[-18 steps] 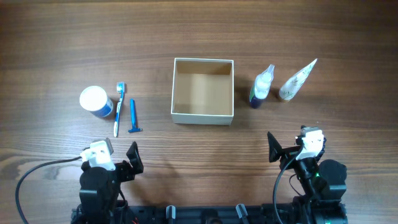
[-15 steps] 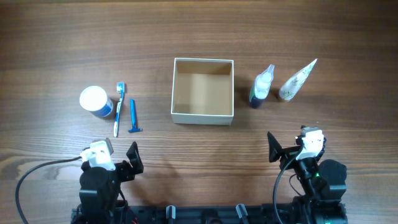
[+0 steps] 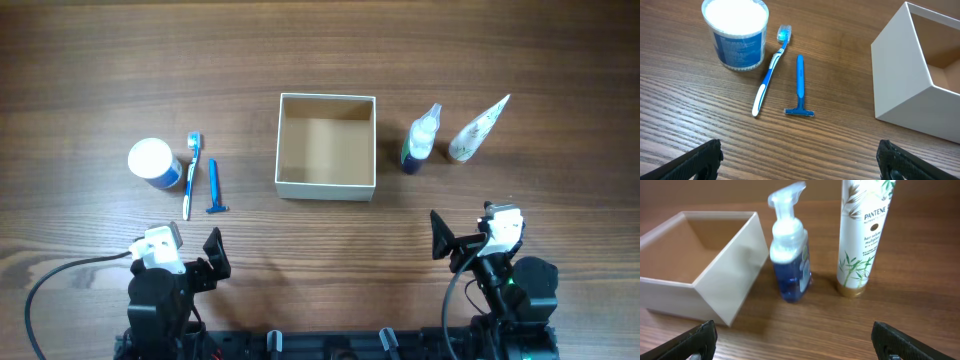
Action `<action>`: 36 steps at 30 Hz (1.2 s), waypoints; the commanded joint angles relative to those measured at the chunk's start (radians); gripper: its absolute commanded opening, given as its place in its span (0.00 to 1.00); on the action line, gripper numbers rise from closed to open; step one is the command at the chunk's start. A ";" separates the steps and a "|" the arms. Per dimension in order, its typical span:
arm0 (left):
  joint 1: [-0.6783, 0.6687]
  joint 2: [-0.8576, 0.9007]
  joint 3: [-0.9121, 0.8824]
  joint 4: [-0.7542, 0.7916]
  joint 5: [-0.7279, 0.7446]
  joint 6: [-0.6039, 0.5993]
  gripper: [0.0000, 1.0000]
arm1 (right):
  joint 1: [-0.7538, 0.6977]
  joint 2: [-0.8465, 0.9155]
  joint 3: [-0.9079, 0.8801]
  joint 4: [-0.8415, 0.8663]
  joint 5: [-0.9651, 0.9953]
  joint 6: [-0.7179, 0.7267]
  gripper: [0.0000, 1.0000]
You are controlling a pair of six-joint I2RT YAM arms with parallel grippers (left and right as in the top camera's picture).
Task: Pack container
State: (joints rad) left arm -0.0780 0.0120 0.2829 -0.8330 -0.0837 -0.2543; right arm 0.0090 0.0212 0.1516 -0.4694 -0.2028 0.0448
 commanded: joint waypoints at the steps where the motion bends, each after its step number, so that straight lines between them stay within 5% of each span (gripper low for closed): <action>1: 0.005 -0.009 -0.005 0.003 0.005 -0.013 1.00 | 0.003 -0.016 -0.003 0.037 -0.016 0.178 1.00; 8: 0.005 -0.009 -0.005 0.002 0.005 -0.013 1.00 | 0.003 0.008 0.035 0.057 -0.138 0.219 1.00; 14: 0.005 -0.009 -0.005 0.003 0.005 -0.013 1.00 | 0.003 0.196 0.167 0.051 -0.151 0.283 1.00; 20: 0.005 -0.009 -0.005 0.003 0.005 -0.013 1.00 | 0.003 0.527 0.471 -0.086 -0.159 0.251 1.00; 25: 0.005 -0.009 -0.005 0.003 0.005 -0.013 1.00 | 0.003 0.784 0.786 -0.221 -0.369 0.250 1.00; 29: 0.005 -0.009 -0.005 0.003 0.005 -0.013 1.00 | 0.003 0.923 0.942 -0.126 -0.633 0.280 1.00; 34: 0.005 -0.009 -0.005 0.003 0.005 -0.013 1.00 | 0.028 1.087 1.178 -0.233 -0.484 0.218 1.00; 36: 0.005 -0.009 -0.005 0.003 0.005 -0.013 1.00 | 0.121 1.238 1.392 -0.497 -0.149 0.199 1.00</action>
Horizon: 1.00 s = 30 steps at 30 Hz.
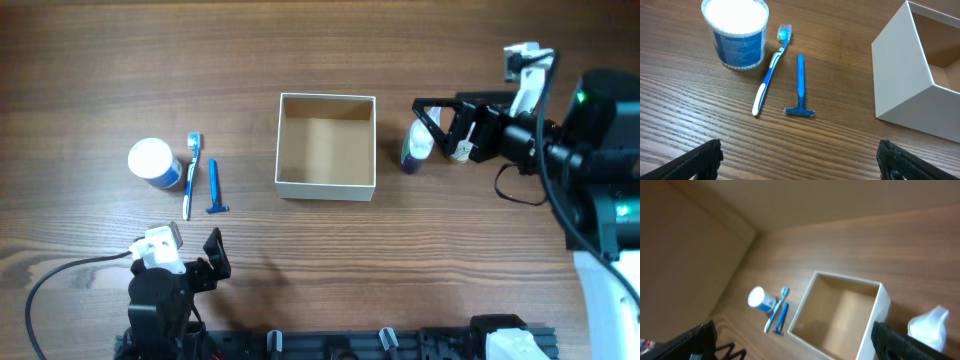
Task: Pack container
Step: 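Reach the right gripper to the blue soap pump bottle and grasp it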
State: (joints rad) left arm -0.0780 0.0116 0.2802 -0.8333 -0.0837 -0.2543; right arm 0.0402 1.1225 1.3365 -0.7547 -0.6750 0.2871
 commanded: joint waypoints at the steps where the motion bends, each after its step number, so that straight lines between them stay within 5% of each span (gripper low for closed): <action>1: 0.005 -0.009 -0.002 0.003 0.005 -0.013 1.00 | 0.118 0.174 0.247 -0.264 0.393 -0.043 1.00; 12: 0.005 -0.009 -0.002 0.003 0.005 -0.013 1.00 | 0.217 0.531 0.306 -0.434 0.781 0.126 0.96; 30: 0.005 -0.009 -0.002 0.003 0.005 -0.013 1.00 | 0.217 0.753 0.286 -0.424 0.745 0.214 0.78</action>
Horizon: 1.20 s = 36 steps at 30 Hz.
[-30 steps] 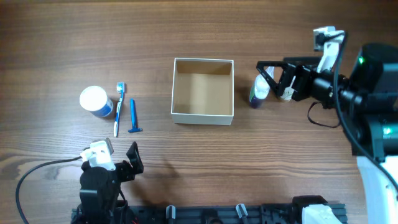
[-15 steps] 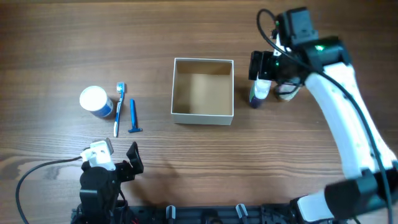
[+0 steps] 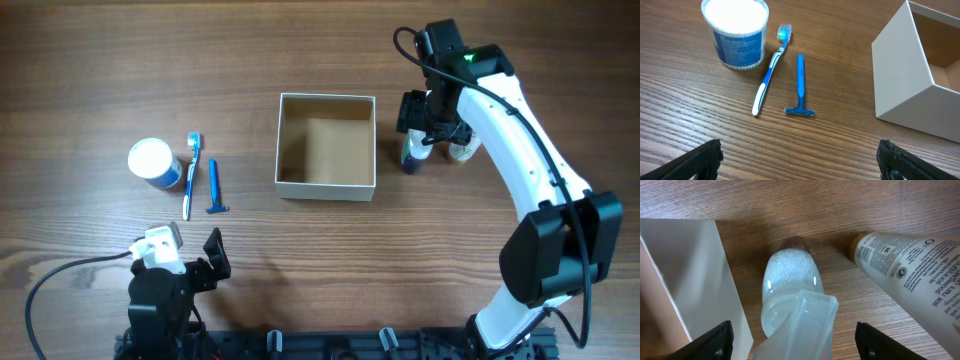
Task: Pack container
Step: 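Reach the right gripper to the blue soap pump bottle and grasp it, then carry the soap bottle left and lower it into the box's right corner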
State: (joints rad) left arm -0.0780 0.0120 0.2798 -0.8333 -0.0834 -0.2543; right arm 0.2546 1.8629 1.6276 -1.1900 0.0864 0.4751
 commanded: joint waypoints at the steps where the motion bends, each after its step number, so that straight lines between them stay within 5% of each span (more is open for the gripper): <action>1: 0.005 -0.009 -0.002 0.003 0.004 -0.013 1.00 | 0.002 0.012 -0.013 0.020 -0.016 0.026 0.78; 8: 0.005 -0.009 -0.002 0.003 0.004 -0.013 1.00 | 0.000 0.012 -0.107 0.102 -0.024 0.025 0.74; 13: 0.005 -0.009 -0.002 0.003 0.004 -0.013 1.00 | 0.000 0.009 -0.109 0.131 0.003 0.017 0.61; 19: 0.005 -0.009 -0.002 0.003 0.004 -0.013 1.00 | 0.001 -0.018 -0.108 0.130 0.050 -0.040 0.31; 26: 0.005 -0.009 -0.002 0.003 0.004 -0.013 1.00 | 0.008 -0.198 -0.086 0.090 0.052 -0.084 0.24; 30: 0.005 -0.009 -0.002 0.003 0.004 -0.013 1.00 | 0.040 -0.341 -0.027 0.052 -0.012 -0.119 0.12; 36: 0.005 -0.009 -0.002 0.003 0.004 -0.013 1.00 | 0.185 -0.479 0.011 0.060 -0.017 -0.131 0.12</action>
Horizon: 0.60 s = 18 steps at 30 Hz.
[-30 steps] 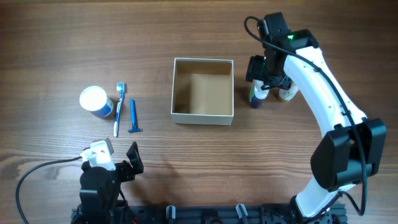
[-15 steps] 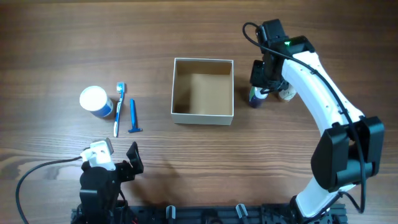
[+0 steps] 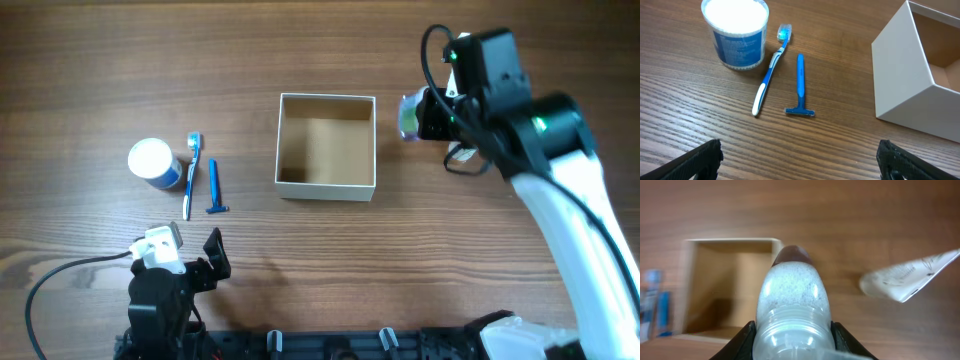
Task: Pack container
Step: 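Carry the soap bottle left and lower it into the box's right corner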
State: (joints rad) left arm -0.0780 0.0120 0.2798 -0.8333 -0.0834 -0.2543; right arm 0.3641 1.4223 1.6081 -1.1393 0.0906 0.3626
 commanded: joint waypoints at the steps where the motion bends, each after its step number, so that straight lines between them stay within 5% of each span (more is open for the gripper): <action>1: 0.005 -0.009 -0.002 0.003 0.004 -0.013 1.00 | 0.099 -0.035 0.030 0.013 -0.021 -0.016 0.11; 7: 0.005 -0.009 -0.002 0.003 0.004 -0.013 1.00 | 0.211 0.103 0.030 0.130 -0.020 0.008 0.12; 18: 0.005 -0.009 -0.002 0.003 0.004 -0.013 1.00 | 0.158 0.481 0.030 0.204 0.045 0.092 0.18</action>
State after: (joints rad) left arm -0.0780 0.0120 0.2798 -0.8330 -0.0837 -0.2543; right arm 0.5503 1.8603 1.6196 -0.9554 0.0921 0.4156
